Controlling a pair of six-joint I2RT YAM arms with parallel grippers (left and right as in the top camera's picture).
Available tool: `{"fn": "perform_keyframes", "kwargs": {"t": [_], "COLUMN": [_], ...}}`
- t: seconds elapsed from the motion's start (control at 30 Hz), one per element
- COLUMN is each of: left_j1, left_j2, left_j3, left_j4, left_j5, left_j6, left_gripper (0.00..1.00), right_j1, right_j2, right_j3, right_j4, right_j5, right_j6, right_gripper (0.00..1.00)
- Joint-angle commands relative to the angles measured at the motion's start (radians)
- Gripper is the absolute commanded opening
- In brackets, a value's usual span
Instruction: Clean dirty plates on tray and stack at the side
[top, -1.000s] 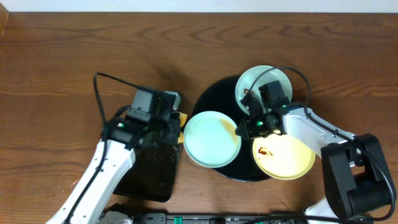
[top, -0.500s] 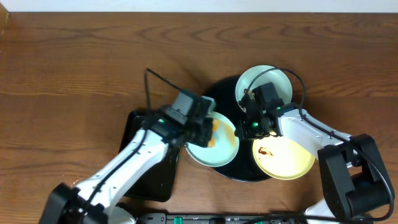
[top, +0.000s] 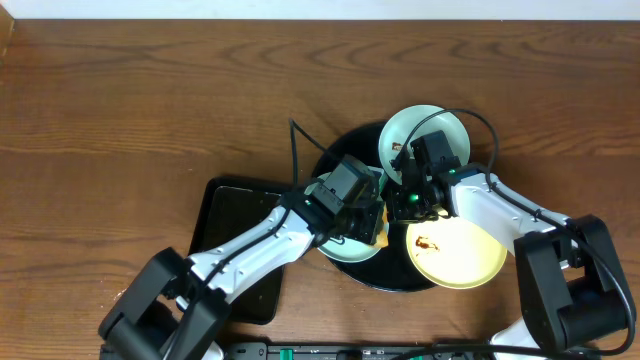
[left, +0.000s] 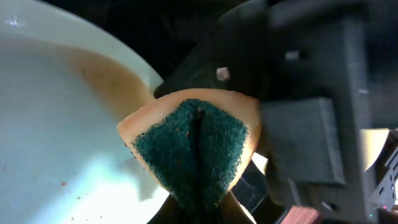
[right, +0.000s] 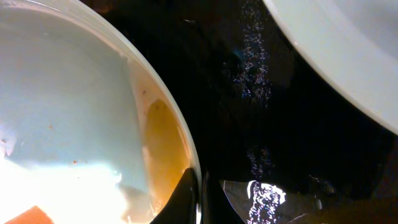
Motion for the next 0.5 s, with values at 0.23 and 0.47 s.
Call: {"fn": "perform_keyframes", "kwargs": {"t": [0.23, 0.47], "left_j1": [0.003, 0.061], "left_j2": [0.046, 0.046], "left_j3": [0.003, 0.003], "left_j4": [-0.051, -0.130], "left_j5": [-0.146, -0.202], "left_j6": [-0.053, -0.053], "left_gripper": [0.08, 0.07], "right_j1": [-0.019, -0.019], "right_j2": [0.005, 0.005], "right_j3": [0.002, 0.002], "right_j4": [-0.029, -0.036], "right_j5": [0.092, 0.092], "right_j6": [0.014, 0.014], "right_gripper": [0.01, 0.01]}}
